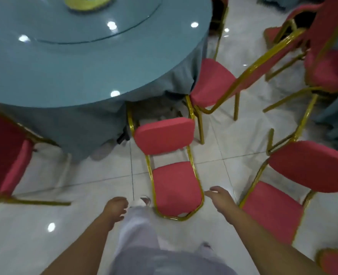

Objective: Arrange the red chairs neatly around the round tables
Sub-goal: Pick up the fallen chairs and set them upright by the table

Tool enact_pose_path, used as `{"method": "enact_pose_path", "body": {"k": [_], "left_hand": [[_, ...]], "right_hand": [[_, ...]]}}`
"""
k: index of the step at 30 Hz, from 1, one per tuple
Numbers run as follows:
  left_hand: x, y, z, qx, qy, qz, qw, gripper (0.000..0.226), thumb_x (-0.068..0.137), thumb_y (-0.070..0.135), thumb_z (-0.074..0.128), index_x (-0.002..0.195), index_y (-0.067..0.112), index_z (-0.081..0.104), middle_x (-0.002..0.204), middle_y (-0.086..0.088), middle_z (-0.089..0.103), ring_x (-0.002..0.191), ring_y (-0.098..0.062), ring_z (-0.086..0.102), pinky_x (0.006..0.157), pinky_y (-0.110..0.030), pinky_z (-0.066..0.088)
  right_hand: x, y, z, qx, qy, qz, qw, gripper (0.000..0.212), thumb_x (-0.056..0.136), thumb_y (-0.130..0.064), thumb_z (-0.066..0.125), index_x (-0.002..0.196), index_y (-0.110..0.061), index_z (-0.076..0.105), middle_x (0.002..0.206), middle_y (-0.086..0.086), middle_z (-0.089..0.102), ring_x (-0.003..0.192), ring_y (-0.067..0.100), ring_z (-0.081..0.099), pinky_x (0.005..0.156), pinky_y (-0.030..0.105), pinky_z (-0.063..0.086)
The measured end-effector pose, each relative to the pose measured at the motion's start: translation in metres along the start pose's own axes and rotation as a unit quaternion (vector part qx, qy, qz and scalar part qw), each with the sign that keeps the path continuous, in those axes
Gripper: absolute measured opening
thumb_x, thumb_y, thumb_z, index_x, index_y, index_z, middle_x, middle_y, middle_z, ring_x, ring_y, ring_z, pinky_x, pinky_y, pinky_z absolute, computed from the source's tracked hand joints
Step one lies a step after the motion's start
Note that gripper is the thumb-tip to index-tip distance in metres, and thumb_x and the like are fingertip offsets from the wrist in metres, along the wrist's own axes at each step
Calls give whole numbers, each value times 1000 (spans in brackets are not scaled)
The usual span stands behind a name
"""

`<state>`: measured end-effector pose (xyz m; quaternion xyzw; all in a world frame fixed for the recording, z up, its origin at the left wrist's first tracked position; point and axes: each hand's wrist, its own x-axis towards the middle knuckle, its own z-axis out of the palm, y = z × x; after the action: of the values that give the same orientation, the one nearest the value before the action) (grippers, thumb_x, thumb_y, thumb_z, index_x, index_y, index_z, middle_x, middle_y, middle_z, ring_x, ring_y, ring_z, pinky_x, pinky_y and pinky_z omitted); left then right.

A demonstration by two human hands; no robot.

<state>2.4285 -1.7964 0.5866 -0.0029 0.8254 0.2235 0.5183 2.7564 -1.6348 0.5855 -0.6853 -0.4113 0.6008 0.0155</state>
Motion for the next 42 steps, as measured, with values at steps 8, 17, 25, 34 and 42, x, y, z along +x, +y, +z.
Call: {"method": "enact_pose_path", "body": {"k": [8,17,25,34,42], "left_hand": [[-36,-79,76,-54,-14,-63,996,21,91,8,64,110,17,66,92,-11,59,77,-21,53,68,-29,45],[157,-178,184,-23,-57,-136,989,26,95,6,58,120,10,64,88,-13,56,69,-19,47,62,-28,39],[394,-239,261,-30,-19,-78,996,69,90,45,68,149,24,40,140,-13,51,122,-31,52,104,-46,45],[570,-287,304,-135,10,26,991,54,85,62,64,121,21,67,99,2,76,87,-18,73,75,-36,60],[476,-273,237,-128,-1,-40,991,51,94,54,57,133,21,55,119,-5,68,104,-29,65,83,-42,54]], "right_hand": [[56,62,-49,-64,3,29,998,48,84,-32,76,126,-16,61,110,4,59,94,21,56,78,29,41],[200,216,-8,-141,20,136,980,56,83,-44,74,132,-23,55,110,1,54,95,20,54,86,36,42],[406,278,92,-88,33,101,990,85,88,-45,71,155,-17,27,130,12,53,119,30,52,86,36,48],[585,321,158,71,128,61,987,87,74,-58,77,141,-13,45,119,1,55,102,25,55,88,38,45],[476,298,150,77,62,138,986,48,80,-37,78,118,-11,64,106,8,69,95,30,68,86,45,57]]}}
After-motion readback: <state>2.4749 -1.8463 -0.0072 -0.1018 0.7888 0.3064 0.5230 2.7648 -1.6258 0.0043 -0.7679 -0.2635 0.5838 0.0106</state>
